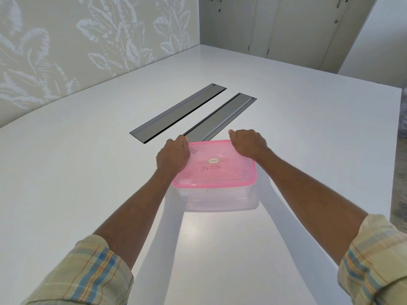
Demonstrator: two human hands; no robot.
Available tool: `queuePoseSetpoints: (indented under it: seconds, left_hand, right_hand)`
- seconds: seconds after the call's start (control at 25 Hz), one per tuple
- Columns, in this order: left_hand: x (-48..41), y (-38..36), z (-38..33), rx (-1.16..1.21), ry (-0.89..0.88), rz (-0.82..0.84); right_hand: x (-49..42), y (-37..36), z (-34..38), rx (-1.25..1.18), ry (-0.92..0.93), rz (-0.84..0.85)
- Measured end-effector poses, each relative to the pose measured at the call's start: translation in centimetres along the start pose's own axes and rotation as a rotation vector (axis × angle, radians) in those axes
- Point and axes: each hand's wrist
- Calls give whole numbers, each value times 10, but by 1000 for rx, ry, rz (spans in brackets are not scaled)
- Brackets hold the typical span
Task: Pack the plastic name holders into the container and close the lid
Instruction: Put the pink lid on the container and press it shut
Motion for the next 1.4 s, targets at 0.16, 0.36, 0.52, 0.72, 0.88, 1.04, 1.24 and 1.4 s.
queuePoseSetpoints:
  seconds: [0.16,0.36,0.52,0.72,0.88,1.04,1.24,1.4]
  left_hand:
    - [0,0,0,6,3,7]
    - [0,0,0,11,-8,-2]
    - [0,0,-1,20,0,11]
    - [1,1,-2,31,-1,3]
    - [-1,1,-2,51,-1,3]
    - [-3,1,-1,52,43,32]
    - [-6,3,-1,84,77,63]
    - [-6,1,0,135,160,119]
  right_hand:
    - [-10,5,-6,-37,36,117]
    - [-23,2,-6,-254,-26,115]
    - [-27,-1,-7,-375,-46,87]
    - [-19,-2,-8,-374,-70,88]
    - [-26,-3,-10,-361,-78,161]
    - [-25,-2,-12,-366,-105,171]
    - [-25,-4,-16,-456,-183,205]
    - [-26,-4,-15,-459,-201,220]
Point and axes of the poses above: each hand's wrist, its own x-axis away from the middle knuckle, its own y-axis out of the back of the hand, z = x × y, and after that the axes turned 5 degrees about -x, right-handed
